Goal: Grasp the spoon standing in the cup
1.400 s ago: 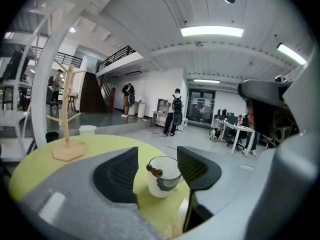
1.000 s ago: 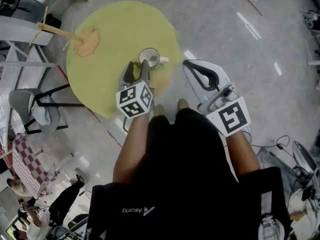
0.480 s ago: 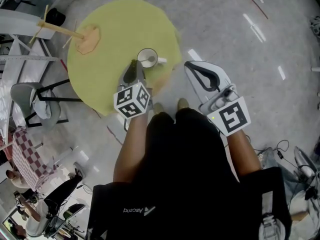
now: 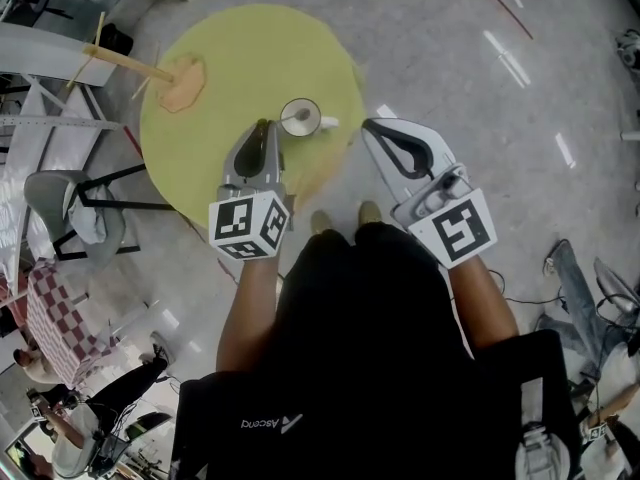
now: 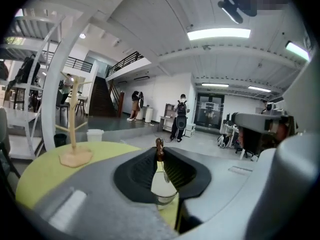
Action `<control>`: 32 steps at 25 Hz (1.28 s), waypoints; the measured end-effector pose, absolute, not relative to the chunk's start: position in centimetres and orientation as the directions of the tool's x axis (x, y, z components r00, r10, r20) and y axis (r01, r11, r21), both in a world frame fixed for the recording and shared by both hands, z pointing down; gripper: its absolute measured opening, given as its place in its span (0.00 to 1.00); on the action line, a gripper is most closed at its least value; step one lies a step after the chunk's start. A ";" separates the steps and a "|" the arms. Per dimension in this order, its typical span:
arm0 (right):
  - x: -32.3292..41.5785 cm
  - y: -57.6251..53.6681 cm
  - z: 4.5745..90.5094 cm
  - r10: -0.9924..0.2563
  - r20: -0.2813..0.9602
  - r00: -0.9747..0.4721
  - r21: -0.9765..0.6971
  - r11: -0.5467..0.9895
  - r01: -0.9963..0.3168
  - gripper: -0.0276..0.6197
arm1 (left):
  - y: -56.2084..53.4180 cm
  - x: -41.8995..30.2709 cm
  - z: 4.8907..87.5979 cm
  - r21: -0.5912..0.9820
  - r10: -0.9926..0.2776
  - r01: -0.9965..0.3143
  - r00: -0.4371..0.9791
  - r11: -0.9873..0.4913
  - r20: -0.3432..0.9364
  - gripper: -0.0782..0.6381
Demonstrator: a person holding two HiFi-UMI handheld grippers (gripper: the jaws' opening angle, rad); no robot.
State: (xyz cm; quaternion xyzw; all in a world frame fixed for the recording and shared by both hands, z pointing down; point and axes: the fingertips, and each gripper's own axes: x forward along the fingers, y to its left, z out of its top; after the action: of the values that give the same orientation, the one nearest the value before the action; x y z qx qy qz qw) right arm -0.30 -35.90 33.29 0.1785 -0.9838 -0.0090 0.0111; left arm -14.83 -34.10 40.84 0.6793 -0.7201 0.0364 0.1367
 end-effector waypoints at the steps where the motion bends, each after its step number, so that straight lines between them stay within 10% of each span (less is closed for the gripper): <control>1: -0.5 -35.7 33.0 -0.351 0.013 -0.936 0.022 0.936 -0.350 0.05 | -33.7 -14.7 39.8 0.117 -0.973 -0.992 -0.027 0.055 0.228 0.18; 32: -1.9 -31.1 30.3 -0.356 -0.053 -0.933 0.031 0.933 -0.358 0.05 | -27.4 -14.0 30.2 0.055 -0.990 -0.989 0.136 -0.134 0.025 0.18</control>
State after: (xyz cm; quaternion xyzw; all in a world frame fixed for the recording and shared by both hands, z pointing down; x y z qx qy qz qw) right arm -1.90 -31.07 30.27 0.1814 -0.9829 -0.0201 -0.0234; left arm -13.95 -27.39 30.24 0.7530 -0.6574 -0.0084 0.0290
